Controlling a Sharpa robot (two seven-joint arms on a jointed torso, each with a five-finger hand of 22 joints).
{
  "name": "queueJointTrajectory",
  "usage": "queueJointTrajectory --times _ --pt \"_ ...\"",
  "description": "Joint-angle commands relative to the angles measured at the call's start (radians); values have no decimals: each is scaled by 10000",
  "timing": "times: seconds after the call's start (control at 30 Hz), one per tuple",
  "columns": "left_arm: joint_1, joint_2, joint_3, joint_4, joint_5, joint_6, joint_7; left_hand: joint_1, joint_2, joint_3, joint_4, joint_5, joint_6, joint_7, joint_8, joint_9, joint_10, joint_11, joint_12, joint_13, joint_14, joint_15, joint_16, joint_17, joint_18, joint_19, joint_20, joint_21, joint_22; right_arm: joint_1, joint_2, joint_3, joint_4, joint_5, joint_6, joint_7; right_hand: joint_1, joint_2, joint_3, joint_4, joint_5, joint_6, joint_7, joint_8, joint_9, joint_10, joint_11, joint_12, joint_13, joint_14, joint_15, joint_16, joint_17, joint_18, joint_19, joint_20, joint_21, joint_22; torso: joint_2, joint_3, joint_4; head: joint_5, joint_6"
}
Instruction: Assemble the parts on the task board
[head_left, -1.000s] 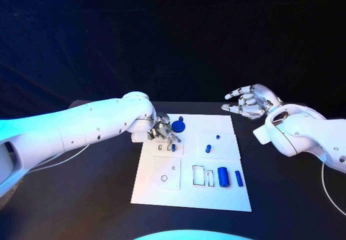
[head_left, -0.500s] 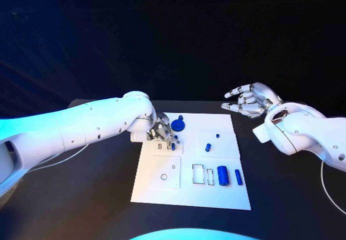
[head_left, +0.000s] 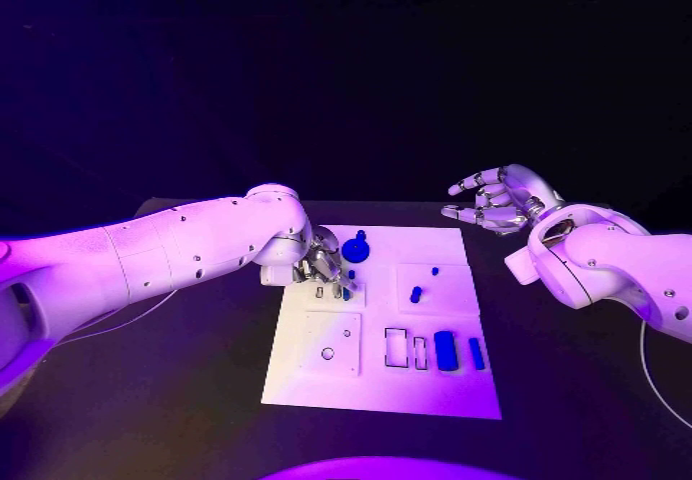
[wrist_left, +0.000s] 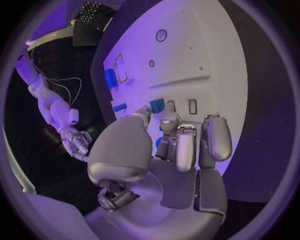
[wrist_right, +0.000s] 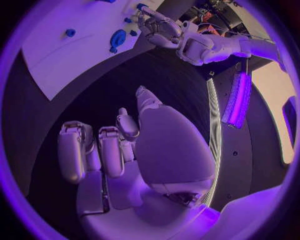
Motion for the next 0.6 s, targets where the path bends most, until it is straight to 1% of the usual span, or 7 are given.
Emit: queueJointTrajectory --times 0.03,0.3,0.4,0.43,0.47,0.5,0.6 --pt "-11 41 2 14 186 120 3 270 67 210 -5 47 44 -8 -45 27 -82 -25 -25 16 900 30 65 2252 -156 -2 37 59 31 0 18 4 -6 -21 91 77 -91 -12 73 -13 40 -52 20 63 -9 -38 5 -55 -8 697 -85 -53 1288 89 159 -73 -59 1940 10 0 -1 0 -5" --pt "-30 66 2 3 305 97 10 740 78 664 -27 42 91 -54 -54 103 -86 -66 -51 17 897 -2 60 2249 -160 -19 20 97 84 -1 36 4 -26 -21 93 49 -86 1 91 -16 51 -49 17 72 -10 -32 3 -54 -9 694 -87 -60 1278 92 153 -74 -72 1935 9 0 4 0 -23" --pt "-33 52 2 -7 381 81 14 1026 67 1056 -55 28 101 -85 -63 153 -80 -97 -76 9 902 -29 67 2261 -161 -28 4 113 106 -2 47 4 -41 -25 90 33 -78 10 110 -20 68 -46 15 80 -12 -25 1 -50 -8 690 -89 -70 1264 98 139 -75 -99 1924 6 0 2 2 -36" --pt "-33 47 2 -9 408 76 15 1257 22 1453 -89 10 133 -112 -33 221 -72 -125 -96 10 906 -59 73 2271 -162 -31 -15 127 128 -2 52 4 -47 -33 84 20 -73 12 119 -23 82 -45 14 85 -13 -25 -1 -52 -10 689 -90 -73 1260 98 140 -75 -100 1924 5 -1 4 -2 -38" --pt "-34 40 2 -10 437 69 16 1296 7 1542 -97 8 136 -122 -23 239 -66 -132 -95 17 905 -63 71 2269 -163 -31 -18 130 133 -2 57 4 -54 -43 78 6 -66 12 136 -26 116 -43 12 94 -15 -21 -4 -52 -13 689 -92 -74 1260 99 137 -77 -107 1922 6 -2 4 -2 -40" --pt "-34 35 2 -10 466 65 18 1461 -51 1942 -157 -10 146 -141 34 333 -51 -162 -111 20 910 -92 77 2279 -164 -31 -40 139 150 -3 62 4 -59 -49 74 -2 -64 7 146 -27 148 -43 10 100 -17 -27 -6 -60 -25 688 -94 -78 1256 97 143 -79 -98 1926 6 -2 4 -2 -40" --pt "-35 13 2 -6 572 -10 32 1727 -188 2787 -393 -6 101 -186 103 489 -28 -200 -145 23 912 -127 78 2283 -171 -24 -65 158 188 -4 75 4 -72 -64 66 -24 -69 -11 174 -25 244 -42 6 119 -24 -18 -10 -59 -32 690 -99 -79 1259 98 142 -83 -108 1923 9 -3 5 4 -51"
